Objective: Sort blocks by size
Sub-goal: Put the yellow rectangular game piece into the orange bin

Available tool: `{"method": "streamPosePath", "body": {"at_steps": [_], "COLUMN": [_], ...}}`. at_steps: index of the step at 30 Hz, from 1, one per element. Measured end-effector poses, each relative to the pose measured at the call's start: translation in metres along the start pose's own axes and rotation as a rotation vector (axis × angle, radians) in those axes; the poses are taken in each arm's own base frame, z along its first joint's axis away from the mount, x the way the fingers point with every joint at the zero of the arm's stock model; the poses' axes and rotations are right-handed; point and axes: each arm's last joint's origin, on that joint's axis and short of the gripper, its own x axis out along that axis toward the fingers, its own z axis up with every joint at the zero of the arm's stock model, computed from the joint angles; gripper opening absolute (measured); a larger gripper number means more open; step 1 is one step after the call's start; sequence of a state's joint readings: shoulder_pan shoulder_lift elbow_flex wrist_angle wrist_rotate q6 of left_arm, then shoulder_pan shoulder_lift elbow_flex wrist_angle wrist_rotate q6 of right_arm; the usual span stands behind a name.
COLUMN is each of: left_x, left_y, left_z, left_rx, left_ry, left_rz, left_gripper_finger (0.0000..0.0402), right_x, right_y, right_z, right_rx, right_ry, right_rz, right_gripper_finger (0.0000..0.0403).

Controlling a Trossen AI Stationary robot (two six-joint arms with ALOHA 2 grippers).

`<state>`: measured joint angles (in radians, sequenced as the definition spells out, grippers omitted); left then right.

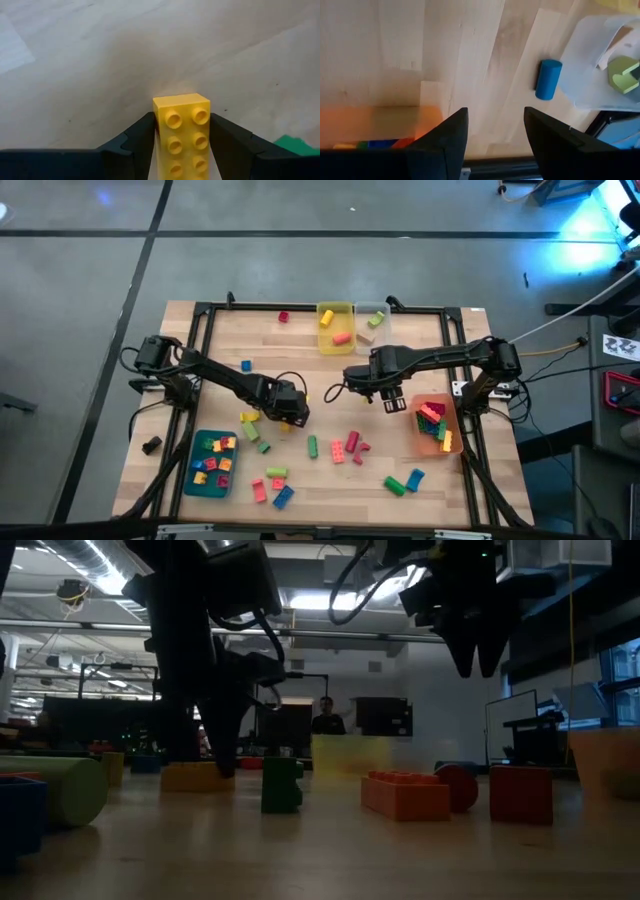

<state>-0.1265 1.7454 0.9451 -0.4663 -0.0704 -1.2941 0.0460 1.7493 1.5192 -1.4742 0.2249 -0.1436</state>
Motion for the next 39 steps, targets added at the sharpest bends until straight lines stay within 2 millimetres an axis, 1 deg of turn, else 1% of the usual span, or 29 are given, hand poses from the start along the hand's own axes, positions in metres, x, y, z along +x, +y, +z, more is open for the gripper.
{"method": "streamPosePath", "body": {"at_steps": [4, 6, 9, 11, 16, 19, 23, 26, 30, 33, 35, 37, 39], "left_x": [0.0, 0.0, 0.0, 0.001, 0.001, 0.0, -0.011, -0.018, -0.031, -0.039, -0.046, -0.051, -0.054], "left_y": [0.0, 0.0, 0.0, -0.001, -0.003, -0.009, -0.023, -0.034, -0.048, -0.052, -0.054, -0.054, -0.053], "left_z": [0.0, 0.0, 0.0, 0.001, 0.002, 0.006, 0.017, 0.029, 0.048, 0.063, 0.072, 0.08, 0.088], "left_rx": [0.023, 0.049, 0.087, 0.113, 0.168, 0.17, 0.184, 0.218, 0.274, 0.308, 0.332, 0.359, 0.374], "left_ry": [0.0, -0.002, -0.018, -0.029, -0.047, -0.078, -0.163, -0.252, -0.411, -0.524, -0.603, -0.671, -0.73], "left_rz": [-0.003, 0.0, 0.0, -0.004, -0.028, -0.095, -0.263, -0.401, -0.583, -0.666, -0.717, -0.738, -0.744], "left_gripper_finger": [0.0164, 0.0156, 0.0133, 0.0121, 0.012, 0.012, 0.0123, 0.0126, 0.0125, 0.0127, 0.0128, 0.0129, 0.0129], "right_x": [-0.002, -0.007, -0.02, -0.031, -0.057, -0.068, -0.075, -0.072, -0.058, -0.041, -0.027, -0.015, 0.0], "right_y": [0.001, 0.0, -0.001, -0.002, -0.004, -0.005, -0.006, -0.004, 0.0, 0.002, 0.004, 0.005, 0.008], "right_z": [-0.008, -0.014, -0.027, -0.038, -0.065, -0.08, -0.099, -0.109, -0.116, -0.12, -0.123, -0.123, -0.121], "right_rx": [-0.034, -0.035, -0.023, -0.011, 0.037, 0.102, 0.215, 0.27, 0.363, 0.49, 0.583, 0.676, 0.733], "right_ry": [0.063, 0.056, 0.005, -0.042, -0.223, -0.337, -0.465, -0.564, -0.681, -0.748, -0.776, -0.833, -0.875], "right_rz": [0.007, 0.004, -0.008, -0.015, -0.041, -0.059, -0.083, -0.084, -0.079, -0.141, -0.189, -0.214, -0.221], "right_gripper_finger": [0.0193, 0.0193, 0.0193, 0.0193, 0.0193, 0.0193, 0.0193, 0.0193, 0.0193, 0.0193, 0.0193, 0.0193, 0.0193]}}
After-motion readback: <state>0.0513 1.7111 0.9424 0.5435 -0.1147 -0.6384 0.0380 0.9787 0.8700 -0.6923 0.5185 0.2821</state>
